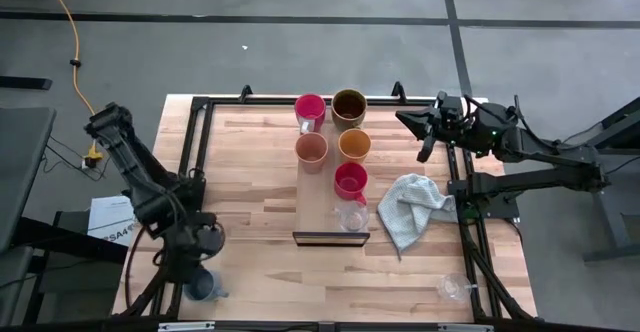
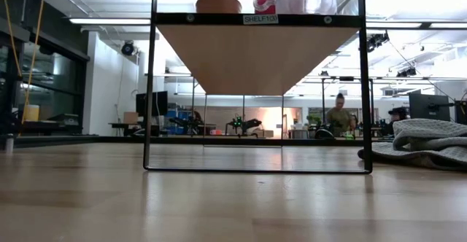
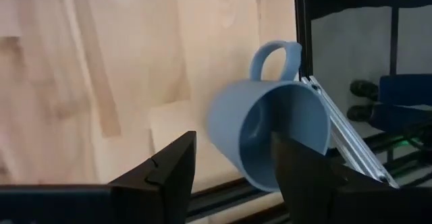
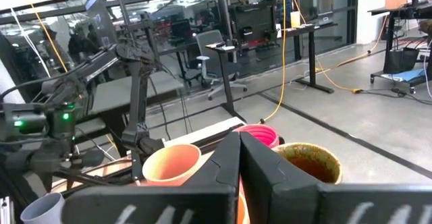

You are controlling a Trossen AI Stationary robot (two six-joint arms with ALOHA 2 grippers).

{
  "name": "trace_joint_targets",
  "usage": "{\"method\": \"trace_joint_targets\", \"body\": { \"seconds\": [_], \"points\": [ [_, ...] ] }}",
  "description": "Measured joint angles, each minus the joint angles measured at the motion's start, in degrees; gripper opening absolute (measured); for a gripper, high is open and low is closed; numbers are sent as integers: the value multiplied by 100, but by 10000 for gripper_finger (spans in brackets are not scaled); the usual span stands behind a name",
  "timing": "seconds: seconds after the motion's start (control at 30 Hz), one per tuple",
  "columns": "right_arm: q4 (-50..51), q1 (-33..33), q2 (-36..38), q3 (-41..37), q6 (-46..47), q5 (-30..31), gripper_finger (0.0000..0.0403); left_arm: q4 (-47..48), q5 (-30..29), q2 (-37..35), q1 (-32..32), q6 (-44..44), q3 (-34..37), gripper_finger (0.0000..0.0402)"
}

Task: Stack small to large cups/mugs on shelf
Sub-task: Put the blue mug on the shelf

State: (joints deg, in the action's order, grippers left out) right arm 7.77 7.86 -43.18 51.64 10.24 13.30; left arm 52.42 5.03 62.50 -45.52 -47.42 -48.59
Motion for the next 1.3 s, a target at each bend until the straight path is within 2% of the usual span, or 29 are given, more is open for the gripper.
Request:
{"method": "trace_joint_targets", "body": {
  "seconds": [0.17,0.33,0.6,0.73,0.9,1.03,1.1,1.3],
  "points": [
    [15,0,0,0,0,0,0,-216,-464,96,-567,-234,137,189],
    [15,0,2,0,22,0,0,-302,-420,514,-784,-239,141,190],
    [15,0,2,0,24,0,0,-399,-186,1318,-776,-436,143,185],
    [15,0,2,0,23,1,0,-390,-161,1453,-776,-661,143,145],
    [14,0,2,0,24,2,0,-290,-168,1453,-775,-664,141,23],
    [14,0,2,0,47,2,0,43,-170,1395,-586,-639,83,10],
    [13,0,2,0,112,2,0,288,-353,1234,-385,-563,-27,5],
    [13,0,2,0,133,2,0,1295,-1149,502,797,-230,-644,4]
  ]
}}
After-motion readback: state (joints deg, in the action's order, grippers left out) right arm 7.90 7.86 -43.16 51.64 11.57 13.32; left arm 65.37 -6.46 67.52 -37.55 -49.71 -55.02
